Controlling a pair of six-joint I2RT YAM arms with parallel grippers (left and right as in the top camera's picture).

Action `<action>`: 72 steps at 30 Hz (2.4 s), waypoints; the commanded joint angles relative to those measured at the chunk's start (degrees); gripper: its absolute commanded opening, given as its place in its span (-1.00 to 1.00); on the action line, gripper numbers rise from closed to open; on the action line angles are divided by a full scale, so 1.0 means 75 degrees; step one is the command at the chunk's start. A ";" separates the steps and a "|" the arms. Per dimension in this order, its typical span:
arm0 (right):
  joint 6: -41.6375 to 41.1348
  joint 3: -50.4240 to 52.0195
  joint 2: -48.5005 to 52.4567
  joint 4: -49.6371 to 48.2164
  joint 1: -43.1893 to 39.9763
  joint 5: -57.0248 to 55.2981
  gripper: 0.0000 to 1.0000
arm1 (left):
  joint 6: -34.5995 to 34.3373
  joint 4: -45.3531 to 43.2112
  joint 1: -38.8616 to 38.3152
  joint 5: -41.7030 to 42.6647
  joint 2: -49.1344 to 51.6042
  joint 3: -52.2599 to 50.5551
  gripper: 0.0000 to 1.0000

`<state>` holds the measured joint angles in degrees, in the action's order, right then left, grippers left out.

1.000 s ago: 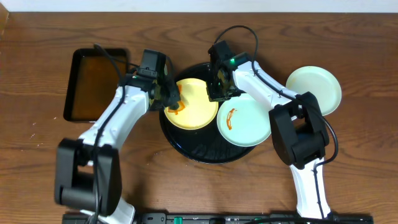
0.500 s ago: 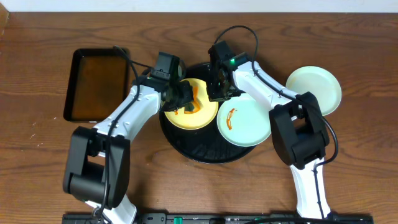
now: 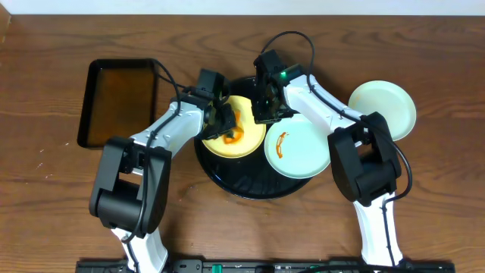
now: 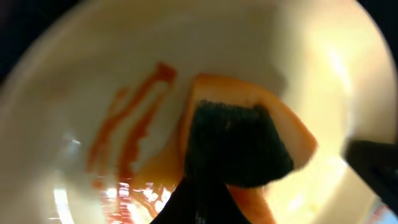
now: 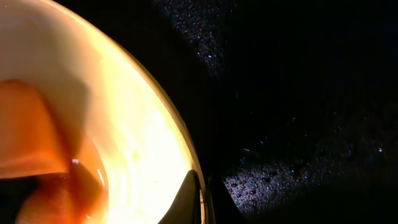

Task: Clean dirty plates on tray and stack at the side
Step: 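Scrub the yellow plate with the sponge in the left gripper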

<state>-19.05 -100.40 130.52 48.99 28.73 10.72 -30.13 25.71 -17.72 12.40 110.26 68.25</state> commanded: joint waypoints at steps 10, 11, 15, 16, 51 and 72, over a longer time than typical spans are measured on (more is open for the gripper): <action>-0.0029 0.0233 0.0242 -0.0006 0.0131 -0.0198 -0.98 | 0.0956 0.0557 0.0085 -0.3605 -0.0402 -0.0061 -0.85; -0.0029 0.0233 0.0239 -0.0009 0.0131 -0.0198 -0.98 | 0.0953 0.0557 0.0079 -0.3599 -0.0522 -0.0061 -0.85; -0.0029 0.0233 0.0239 -0.0023 0.0131 -0.0198 -0.98 | 0.0921 0.0402 0.0079 -0.3162 -0.0854 -0.0061 -0.85; -0.0029 0.0233 0.0239 -0.0026 0.0131 -0.0198 -0.98 | 0.0918 0.0297 0.0079 -0.2818 -0.0860 -0.0061 -0.85; -0.0029 0.0233 0.0239 -0.0020 0.0131 -0.0195 -0.98 | 0.0239 0.0726 0.0064 -0.3666 -0.1037 -0.0067 -0.85; -0.0032 0.0233 0.0239 -0.0006 0.0131 -0.0195 -0.98 | -0.0458 0.0303 -0.0612 -0.0341 -0.0163 -0.0073 -0.83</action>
<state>-19.05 -100.38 130.52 48.95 28.73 10.72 -32.71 28.05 -22.26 9.06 106.02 68.10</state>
